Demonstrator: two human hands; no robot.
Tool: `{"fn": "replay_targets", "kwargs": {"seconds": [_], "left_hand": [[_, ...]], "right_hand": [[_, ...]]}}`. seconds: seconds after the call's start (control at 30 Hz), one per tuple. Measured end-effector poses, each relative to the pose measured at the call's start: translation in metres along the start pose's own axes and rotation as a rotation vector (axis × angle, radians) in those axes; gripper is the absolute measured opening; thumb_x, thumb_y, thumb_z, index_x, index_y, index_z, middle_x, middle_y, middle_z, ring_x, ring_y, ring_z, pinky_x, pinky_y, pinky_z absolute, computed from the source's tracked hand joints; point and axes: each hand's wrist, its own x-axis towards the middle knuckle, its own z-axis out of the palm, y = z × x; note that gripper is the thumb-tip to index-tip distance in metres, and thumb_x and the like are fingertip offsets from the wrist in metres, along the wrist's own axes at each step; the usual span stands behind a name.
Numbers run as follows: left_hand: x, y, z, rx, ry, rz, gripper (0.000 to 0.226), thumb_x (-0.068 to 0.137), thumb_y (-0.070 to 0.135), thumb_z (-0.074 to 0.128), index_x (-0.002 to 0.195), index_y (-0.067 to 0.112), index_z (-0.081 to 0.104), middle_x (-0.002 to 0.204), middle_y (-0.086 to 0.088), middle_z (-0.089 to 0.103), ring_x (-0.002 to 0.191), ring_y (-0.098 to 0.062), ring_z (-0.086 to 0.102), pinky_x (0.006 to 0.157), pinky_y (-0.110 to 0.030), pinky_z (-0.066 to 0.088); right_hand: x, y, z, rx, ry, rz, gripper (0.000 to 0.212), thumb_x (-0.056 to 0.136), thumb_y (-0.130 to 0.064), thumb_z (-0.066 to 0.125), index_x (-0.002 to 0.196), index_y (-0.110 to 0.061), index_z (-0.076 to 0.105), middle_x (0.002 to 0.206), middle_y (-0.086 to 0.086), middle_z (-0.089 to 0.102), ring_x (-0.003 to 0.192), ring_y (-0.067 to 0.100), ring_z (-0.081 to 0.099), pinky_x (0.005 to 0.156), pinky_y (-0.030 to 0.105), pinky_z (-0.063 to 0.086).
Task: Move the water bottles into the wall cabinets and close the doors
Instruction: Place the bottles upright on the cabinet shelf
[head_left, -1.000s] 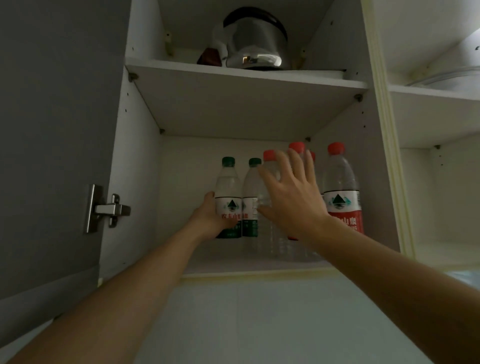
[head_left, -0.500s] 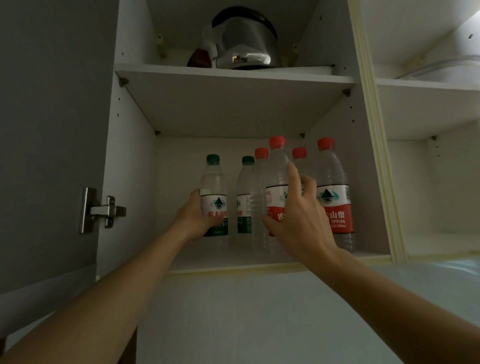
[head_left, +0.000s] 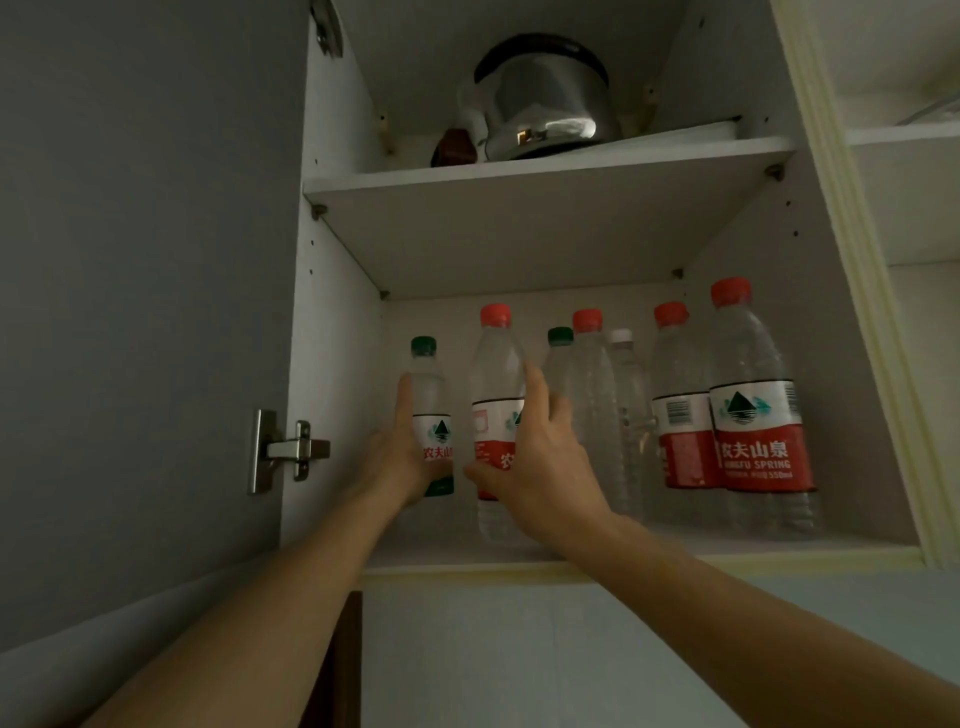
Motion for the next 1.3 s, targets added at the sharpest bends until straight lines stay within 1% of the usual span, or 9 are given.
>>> {"fn": "replay_targets", "kwargs": {"seconds": [0.13,0.23,0.47,0.63,0.87,0.93,1.0,1.1,1.3], "left_hand": [[0.009,-0.011,-0.012,-0.031,-0.041,0.018,0.113,0.081,0.012,0.082,0.160,0.031,0.003,0.136,-0.011,0.056,0.115,-0.026,0.061,0.096,-0.051,0.054],[0.013,-0.022,-0.013,-0.079,-0.036,-0.015,0.107,0.083,0.007,0.079,0.158,0.034,0.008,0.133,-0.009,0.058,0.116,-0.025,0.061,0.095,-0.050,0.055],[0.026,-0.034,-0.007,0.075,-0.017,-0.086,0.111,0.088,0.016,0.076,0.159,0.042,-0.005,0.141,-0.011,0.054,0.113,-0.026,0.059,0.086,-0.038,0.051],[0.038,-0.037,-0.003,0.164,0.028,-0.123,0.093,0.091,0.020,0.073,0.153,0.042,0.008,0.123,-0.012,0.056,0.102,-0.027,0.061,0.086,-0.043,0.058],[0.055,-0.037,0.001,0.485,-0.019,-0.071,0.117,0.087,0.016,0.078,0.158,0.027,-0.015,0.132,-0.019,0.056,0.109,-0.032,0.061,0.091,-0.044,0.054],[0.057,-0.038,0.000,0.587,-0.014,-0.017,0.119,0.088,0.013,0.076,0.158,0.029,-0.019,0.131,-0.020,0.058,0.107,-0.032,0.063,0.092,-0.045,0.054],[0.060,-0.037,-0.001,0.724,-0.024,0.038,0.115,0.088,0.012,0.075,0.159,0.024,-0.015,0.131,-0.021,0.057,0.106,-0.033,0.063,0.091,-0.047,0.055],[0.066,-0.032,-0.005,0.961,-0.053,0.099,0.115,0.085,0.015,0.078,0.160,0.010,-0.009,0.139,-0.020,0.052,0.113,-0.034,0.062,0.091,-0.047,0.055],[0.071,-0.036,-0.003,1.194,-0.018,0.194,0.110,0.083,0.027,0.082,0.157,0.004,0.004,0.132,-0.016,0.058,0.108,-0.029,0.065,0.080,-0.040,0.054]], "right_hand": [[0.023,-0.002,0.009,0.061,-0.186,0.151,0.120,0.075,-0.024,0.089,0.157,-0.029,0.001,0.132,0.011,0.052,0.115,0.027,0.060,0.096,0.046,0.056],[0.041,0.003,0.007,0.065,-0.319,0.259,0.100,0.074,-0.021,0.089,0.147,-0.016,0.021,0.119,0.010,0.061,0.107,0.026,0.065,0.092,0.045,0.058],[0.083,0.010,0.033,-0.056,-0.488,0.411,0.082,0.084,-0.021,0.081,0.142,-0.008,0.025,0.114,0.008,0.050,0.103,0.025,0.055,0.086,0.034,0.049],[0.108,0.012,0.058,-0.092,-0.552,0.456,0.066,0.090,-0.015,0.074,0.140,-0.004,0.032,0.126,0.016,0.054,0.110,0.030,0.059,0.094,0.042,0.056],[0.123,0.021,0.071,-0.117,-0.587,0.464,0.070,0.089,-0.007,0.075,0.145,-0.001,0.034,0.136,0.025,0.055,0.115,0.038,0.064,0.095,0.048,0.057],[0.125,0.028,0.076,-0.126,-0.555,0.395,0.072,0.084,-0.009,0.079,0.143,0.002,0.039,0.131,0.021,0.058,0.103,0.034,0.067,0.083,0.043,0.059],[0.126,0.035,0.084,-0.103,-0.541,0.388,0.073,0.095,-0.017,0.068,0.151,-0.001,0.023,0.134,0.020,0.054,0.097,0.032,0.065,0.076,0.041,0.059],[0.123,0.041,0.094,-0.152,-0.522,0.381,0.069,0.108,-0.030,0.037,0.160,-0.017,-0.007,0.153,0.022,0.037,0.131,0.043,0.047,0.105,0.056,0.046],[0.121,0.058,0.094,-0.511,-0.502,0.055,0.110,0.096,-0.026,0.067,0.155,-0.015,-0.025,0.140,0.023,0.049,0.119,0.035,0.056,0.099,0.047,0.050]]}}
